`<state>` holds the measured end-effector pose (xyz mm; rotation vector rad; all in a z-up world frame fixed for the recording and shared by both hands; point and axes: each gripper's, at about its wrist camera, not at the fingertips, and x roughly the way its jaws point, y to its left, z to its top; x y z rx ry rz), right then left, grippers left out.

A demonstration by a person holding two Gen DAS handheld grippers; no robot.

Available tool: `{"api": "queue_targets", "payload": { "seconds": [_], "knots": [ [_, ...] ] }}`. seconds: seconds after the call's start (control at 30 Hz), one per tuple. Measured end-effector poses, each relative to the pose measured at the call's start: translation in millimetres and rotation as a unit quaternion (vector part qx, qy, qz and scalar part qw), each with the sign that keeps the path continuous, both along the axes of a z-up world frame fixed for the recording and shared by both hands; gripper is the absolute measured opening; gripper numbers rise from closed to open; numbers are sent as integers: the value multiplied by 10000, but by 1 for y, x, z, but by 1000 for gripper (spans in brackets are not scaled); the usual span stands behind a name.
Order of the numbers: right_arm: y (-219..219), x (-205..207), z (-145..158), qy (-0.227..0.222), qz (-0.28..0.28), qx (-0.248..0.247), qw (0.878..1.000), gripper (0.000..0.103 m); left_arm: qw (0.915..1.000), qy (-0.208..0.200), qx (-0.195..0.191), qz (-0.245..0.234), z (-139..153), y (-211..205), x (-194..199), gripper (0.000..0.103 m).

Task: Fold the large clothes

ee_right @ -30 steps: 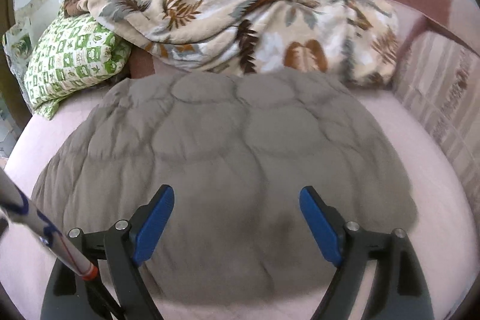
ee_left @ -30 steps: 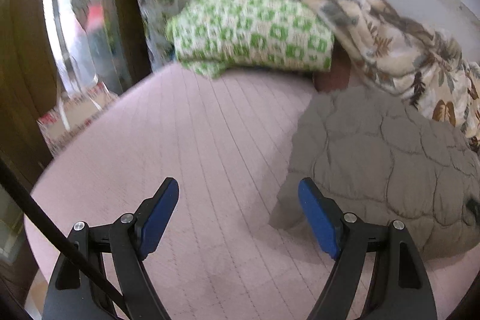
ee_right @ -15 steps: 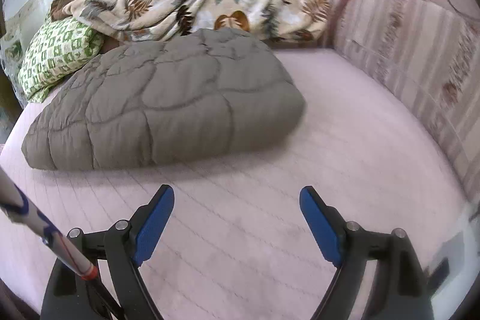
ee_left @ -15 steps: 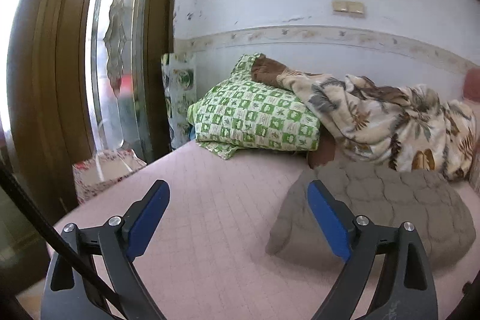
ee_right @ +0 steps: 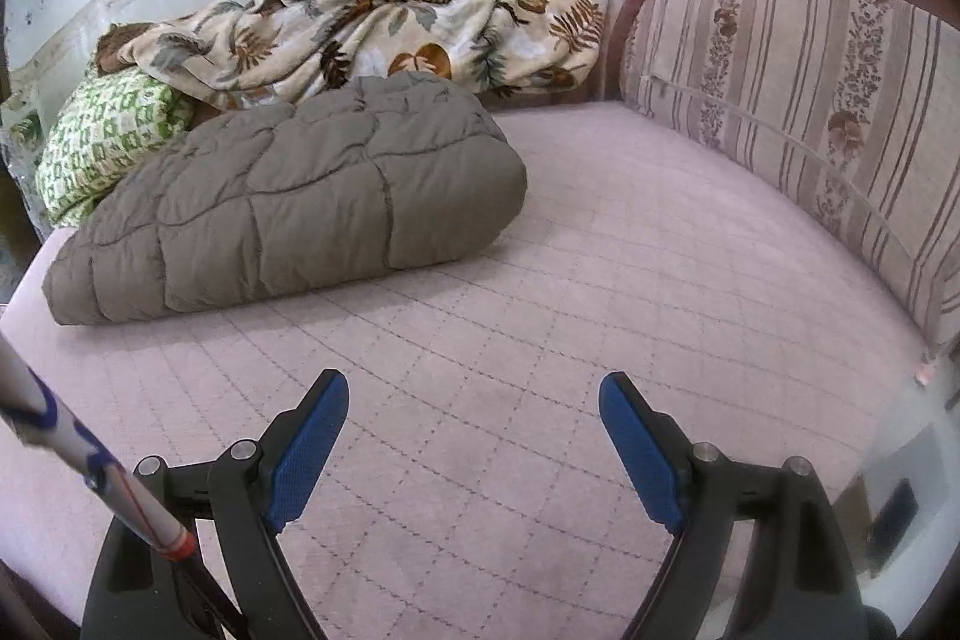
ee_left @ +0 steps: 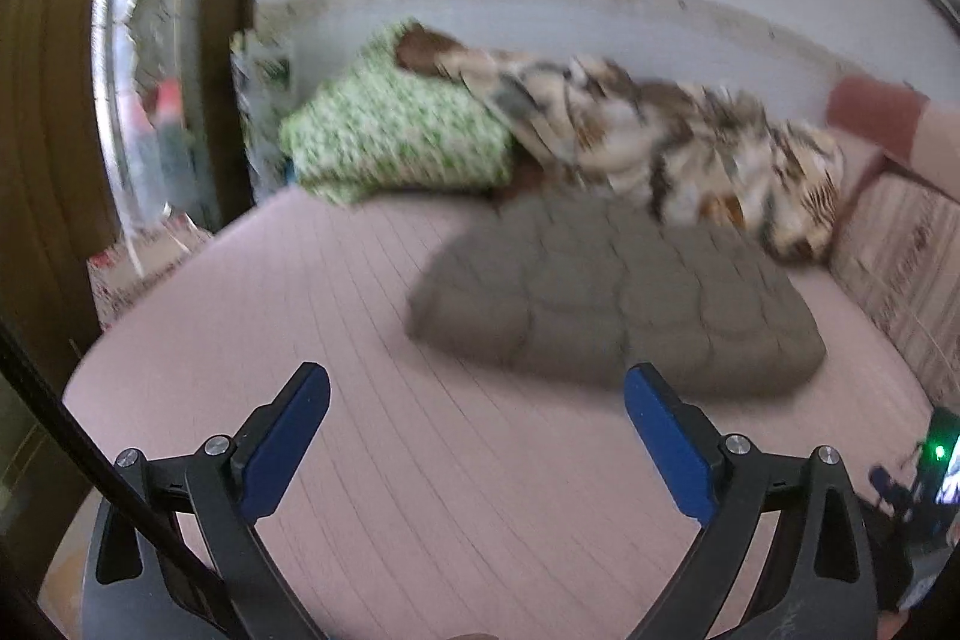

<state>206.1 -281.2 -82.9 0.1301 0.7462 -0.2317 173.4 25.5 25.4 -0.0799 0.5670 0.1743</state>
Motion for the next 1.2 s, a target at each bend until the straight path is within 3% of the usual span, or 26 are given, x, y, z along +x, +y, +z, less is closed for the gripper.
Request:
{"api": "queue_targets", "payload": {
  "seconds": [0.2, 0.53, 0.83, 1.2],
  "knots": [
    [0, -4, 0, 56, 95, 155, 9998, 89, 9984, 438, 346, -44, -22, -29, 0, 98],
    [0, -7, -1, 137, 66, 204, 9997, 89, 9932, 1021, 255, -497, -43, -50, -1, 98],
    [6, -11, -3, 178, 161, 55, 9997, 89, 9901, 1224, 521, -437, -54, -58, -4, 98],
    [17, -9, -9, 296, 273, -152, 9991, 89, 9876, 1456, 445, -388, -65, -48, 1, 98]
  ]
}}
